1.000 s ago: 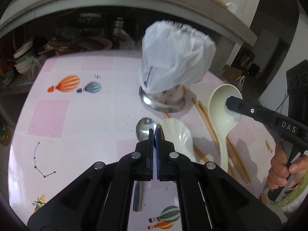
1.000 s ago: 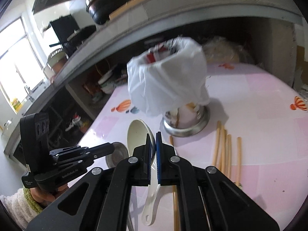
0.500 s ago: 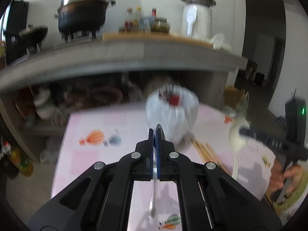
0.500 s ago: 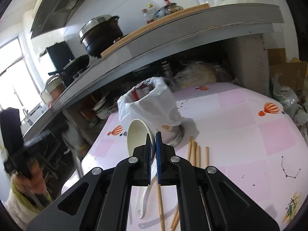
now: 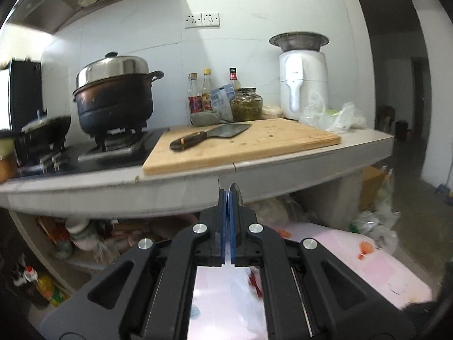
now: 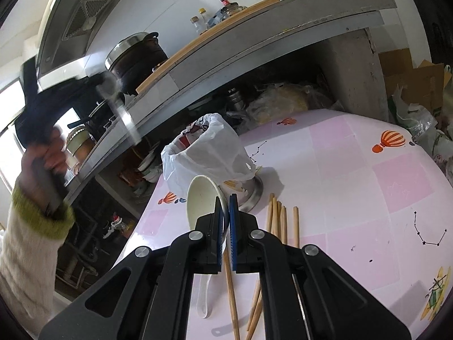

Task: Organize utensils
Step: 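Lower the metal spoon into the bagged holder and open left tool while right tool holds the ladle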

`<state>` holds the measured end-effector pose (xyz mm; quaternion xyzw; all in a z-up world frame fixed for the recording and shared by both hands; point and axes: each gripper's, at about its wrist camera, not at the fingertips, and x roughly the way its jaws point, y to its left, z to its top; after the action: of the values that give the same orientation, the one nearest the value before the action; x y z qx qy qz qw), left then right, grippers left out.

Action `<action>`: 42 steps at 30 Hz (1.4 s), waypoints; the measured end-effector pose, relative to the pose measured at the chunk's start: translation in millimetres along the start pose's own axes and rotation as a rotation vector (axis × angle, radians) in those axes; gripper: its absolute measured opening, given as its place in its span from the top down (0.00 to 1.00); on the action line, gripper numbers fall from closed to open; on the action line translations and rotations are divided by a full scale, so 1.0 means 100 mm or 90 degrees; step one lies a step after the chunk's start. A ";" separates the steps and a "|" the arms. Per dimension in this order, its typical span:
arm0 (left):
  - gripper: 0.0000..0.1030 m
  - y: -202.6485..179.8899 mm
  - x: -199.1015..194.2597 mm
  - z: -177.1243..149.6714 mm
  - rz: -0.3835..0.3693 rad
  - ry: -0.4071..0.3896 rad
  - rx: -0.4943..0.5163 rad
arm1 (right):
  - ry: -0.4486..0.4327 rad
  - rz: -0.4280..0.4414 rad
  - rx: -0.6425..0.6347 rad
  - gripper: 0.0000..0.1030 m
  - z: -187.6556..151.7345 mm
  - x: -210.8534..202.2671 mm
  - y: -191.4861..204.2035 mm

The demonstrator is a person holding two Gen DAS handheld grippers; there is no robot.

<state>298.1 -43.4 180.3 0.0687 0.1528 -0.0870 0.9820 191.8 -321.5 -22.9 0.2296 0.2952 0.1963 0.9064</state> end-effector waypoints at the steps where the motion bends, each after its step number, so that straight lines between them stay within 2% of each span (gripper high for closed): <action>1: 0.99 -0.05 0.14 0.02 0.008 0.002 0.011 | 0.000 0.000 0.002 0.96 0.01 0.01 -0.01; 6: 0.99 -0.32 0.66 -0.10 0.049 0.021 0.098 | 0.009 0.000 0.011 0.96 0.02 0.07 -0.10; 10: 0.99 -0.50 0.93 -0.32 0.059 0.043 0.152 | 0.013 -0.002 0.016 0.96 0.03 0.11 -0.16; 15: 0.99 -0.59 1.06 -0.54 0.053 0.060 0.166 | 0.018 -0.002 0.025 0.96 0.01 0.15 -0.21; 20: 0.99 -0.77 1.11 -0.76 0.048 0.063 0.209 | 0.018 -0.002 0.031 0.96 0.00 0.15 -0.25; 28: 0.99 -0.86 1.10 -0.94 0.005 0.072 0.195 | 0.019 -0.003 0.039 0.96 -0.01 0.14 -0.26; 36: 0.96 -0.91 1.14 -0.92 -0.040 0.078 0.181 | 0.020 0.000 0.049 0.95 -0.01 0.15 -0.28; 42: 0.96 -0.92 1.18 -0.88 -0.030 0.067 0.161 | 0.021 0.000 0.052 0.95 -0.02 0.14 -0.29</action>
<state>365.9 -136.5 50.8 0.1927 0.1937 -0.1250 0.9538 207.1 -337.7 -45.9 0.2628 0.3177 0.1876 0.8915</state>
